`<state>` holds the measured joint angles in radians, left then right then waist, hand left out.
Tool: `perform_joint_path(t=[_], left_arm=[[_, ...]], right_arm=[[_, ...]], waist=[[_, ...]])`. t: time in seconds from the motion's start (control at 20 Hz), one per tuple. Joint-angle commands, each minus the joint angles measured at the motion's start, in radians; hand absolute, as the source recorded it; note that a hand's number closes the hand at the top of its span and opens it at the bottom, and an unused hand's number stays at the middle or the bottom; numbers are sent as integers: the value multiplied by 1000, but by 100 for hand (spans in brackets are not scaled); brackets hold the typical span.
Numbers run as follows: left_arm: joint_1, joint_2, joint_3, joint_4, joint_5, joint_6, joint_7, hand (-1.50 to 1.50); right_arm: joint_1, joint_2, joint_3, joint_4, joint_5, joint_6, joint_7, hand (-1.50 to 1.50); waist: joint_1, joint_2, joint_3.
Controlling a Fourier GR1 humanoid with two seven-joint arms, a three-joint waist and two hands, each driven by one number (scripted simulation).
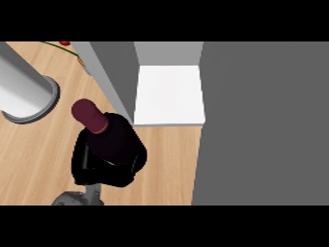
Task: Pick up the wine, place it into the cabinet and close the cabinet
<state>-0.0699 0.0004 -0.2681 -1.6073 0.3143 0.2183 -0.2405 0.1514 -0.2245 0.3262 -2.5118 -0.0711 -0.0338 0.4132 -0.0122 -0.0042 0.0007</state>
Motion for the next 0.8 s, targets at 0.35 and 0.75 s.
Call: perform_joint_path(t=[0.35,0.75], left_arm=[[-228,0,-106,56,31,313,145,150],[-401,0,-75,333,80,332,60,150]], right_arm=[[50,-18,-77,-200,-137,29,81,-150],[19,1,-96,-185,-140,36,101,-150]], waist=[[-5,2,0],[-12,5,0]])
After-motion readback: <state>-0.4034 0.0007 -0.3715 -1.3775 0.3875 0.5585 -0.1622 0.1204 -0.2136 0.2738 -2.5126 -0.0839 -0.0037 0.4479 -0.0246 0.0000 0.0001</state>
